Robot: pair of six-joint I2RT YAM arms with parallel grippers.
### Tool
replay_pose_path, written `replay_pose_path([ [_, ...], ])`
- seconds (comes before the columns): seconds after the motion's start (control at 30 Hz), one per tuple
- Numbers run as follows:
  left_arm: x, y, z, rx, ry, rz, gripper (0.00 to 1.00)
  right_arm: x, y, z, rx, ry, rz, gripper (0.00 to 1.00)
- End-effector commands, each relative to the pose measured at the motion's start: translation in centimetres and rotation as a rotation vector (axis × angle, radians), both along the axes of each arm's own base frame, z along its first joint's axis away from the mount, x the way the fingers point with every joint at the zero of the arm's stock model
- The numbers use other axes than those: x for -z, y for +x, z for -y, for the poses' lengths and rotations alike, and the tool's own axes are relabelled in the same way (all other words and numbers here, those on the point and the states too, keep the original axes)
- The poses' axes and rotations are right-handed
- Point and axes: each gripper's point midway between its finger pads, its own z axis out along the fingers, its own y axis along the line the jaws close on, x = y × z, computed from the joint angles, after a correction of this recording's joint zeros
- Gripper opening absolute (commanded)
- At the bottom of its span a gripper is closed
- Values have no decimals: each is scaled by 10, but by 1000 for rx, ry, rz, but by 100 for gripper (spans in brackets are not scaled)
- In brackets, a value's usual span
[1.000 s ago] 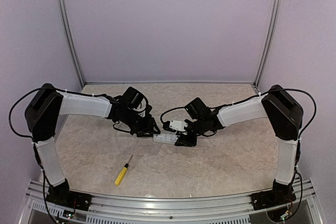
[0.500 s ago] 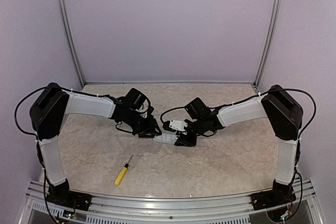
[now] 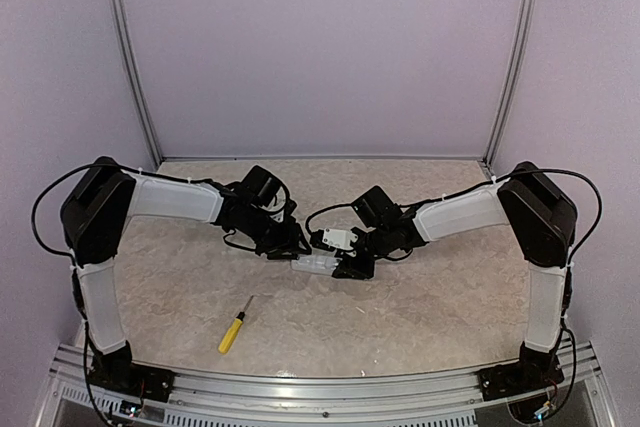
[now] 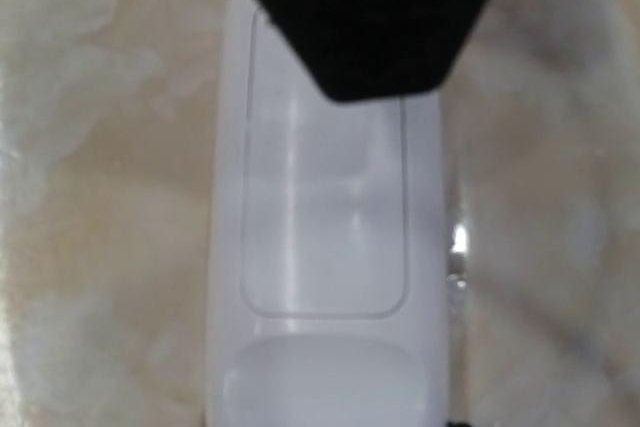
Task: Unload the batteries from the remote control
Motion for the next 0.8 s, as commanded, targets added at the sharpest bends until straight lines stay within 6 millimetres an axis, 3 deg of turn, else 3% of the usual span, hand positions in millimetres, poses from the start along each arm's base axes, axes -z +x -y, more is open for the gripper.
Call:
replay_pose_path([
  [0.0, 6, -7, 1, 28, 32, -11, 41, 20, -4, 1, -1, -42, -30, 5],
  [0.17, 10, -7, -2, 34, 49, -16, 41, 21, -5, 1, -4, -39, -32, 5],
  [0.33, 11, -12, 11, 75, 25, -36, 41, 20, -4, 0, -3, -35, -31, 5],
  [0.6, 7, -22, 34, 119, -109, -87, 41, 19, -3, 0, 0, -34, -26, 5],
  [0.77, -6, -26, 47, 140, -255, -107, 41, 21, -3, 0, 2, -29, -29, 5],
])
